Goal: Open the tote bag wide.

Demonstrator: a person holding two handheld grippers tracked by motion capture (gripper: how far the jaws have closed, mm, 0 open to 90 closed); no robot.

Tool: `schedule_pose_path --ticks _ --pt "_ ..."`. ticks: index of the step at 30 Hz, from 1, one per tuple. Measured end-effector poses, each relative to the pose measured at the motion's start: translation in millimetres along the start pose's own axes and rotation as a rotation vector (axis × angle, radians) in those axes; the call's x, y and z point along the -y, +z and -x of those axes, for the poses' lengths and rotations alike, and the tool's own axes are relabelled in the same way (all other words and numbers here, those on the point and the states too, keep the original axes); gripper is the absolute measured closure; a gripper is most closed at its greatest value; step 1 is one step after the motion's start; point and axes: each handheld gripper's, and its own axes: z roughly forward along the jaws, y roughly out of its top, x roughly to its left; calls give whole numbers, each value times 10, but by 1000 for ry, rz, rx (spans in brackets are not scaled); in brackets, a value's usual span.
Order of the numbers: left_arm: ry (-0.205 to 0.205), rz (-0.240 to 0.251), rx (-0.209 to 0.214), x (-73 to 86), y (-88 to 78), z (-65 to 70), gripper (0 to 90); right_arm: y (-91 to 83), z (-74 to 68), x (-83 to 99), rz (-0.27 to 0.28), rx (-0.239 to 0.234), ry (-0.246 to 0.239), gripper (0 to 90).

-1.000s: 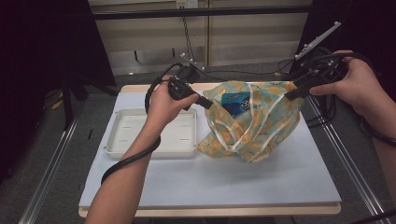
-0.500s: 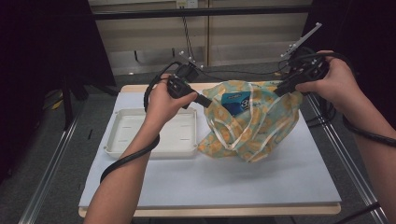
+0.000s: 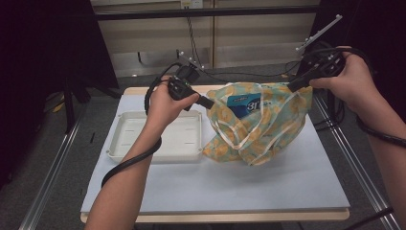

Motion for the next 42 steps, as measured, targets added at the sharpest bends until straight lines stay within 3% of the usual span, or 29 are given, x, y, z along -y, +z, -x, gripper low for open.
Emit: schedule_pose_path --ticks 2,3,6,7,10,14,17,18,21,22,23,24,25,28,29,32,33,35,37,38,39,40,42 --pt "6 7 3 -12 -14 -8 900 -21 41 19 13 8 25 900" --pt "-20 20 -1 -23 -23 9 900 -23 56 24 21 13 38 900" --pt "-9 16 -14 -50 -57 -34 900 -22 70 24 39 12 61 900" --pt "-28 29 -16 -52 -53 -41 900 -16 76 23 38 15 74 900" --pt "-54 35 -29 -55 -70 -90 900 -6 122 19 26 57 77 900" --pt "-69 24 -30 -48 -39 -153 900 11 175 23 29 72 87 900" --pt "-48 4 -25 -43 -13 -185 900 40 163 23 29 38 78 900" --pt "-63 19 -25 -42 10 -174 899 33 123 17 35 8 56 900" --pt "-71 29 -13 -39 45 -158 899 12 78 9 36 -5 59 890" --pt "-56 15 -13 -41 46 -160 899 3 60 4 36 -15 50 835" --pt "-78 31 -14 -43 64 -142 899 -16 7 -10 50 -29 34 719" --pt "-79 38 -9 -41 72 -140 899 -16 7 -10 50 -29 34 719" --pt "-50 7 -17 -46 58 -154 900 -1 -27 -19 44 -36 9 667" --pt "-63 22 -14 -55 72 -115 900 61 -65 -21 36 -41 -14 615" --pt "-51 17 -16 -58 67 -111 900 143 -84 -17 25 -33 -35 610" --pt "-30 7 -9 -69 52 -91 900 234 -93 -19 17 -49 -35 628" --pt "-58 25 -18 -70 56 -64 900 259 -91 -23 19 -57 -39 646" --pt "-33 0 -20 -69 32 -81 900 296 -112 -57 7 -77 -26 828" --pt "-44 2 -20 -58 33 -90 900 270 -128 -96 -6 -44 -34 887" --pt "-73 25 -21 -51 54 -79 900 239 -128 -115 0 -48 -27 891" --pt "-73 25 -21 -51 54 -79 900 239 -128 -115 0 -48 -27 891" --pt "-44 7 -10 -43 51 -113 900 202 -108 -131 30 -59 -18 900" --pt "-43 -10 -16 -32 59 -148 900 94 -52 -164 71 -67 33 900"
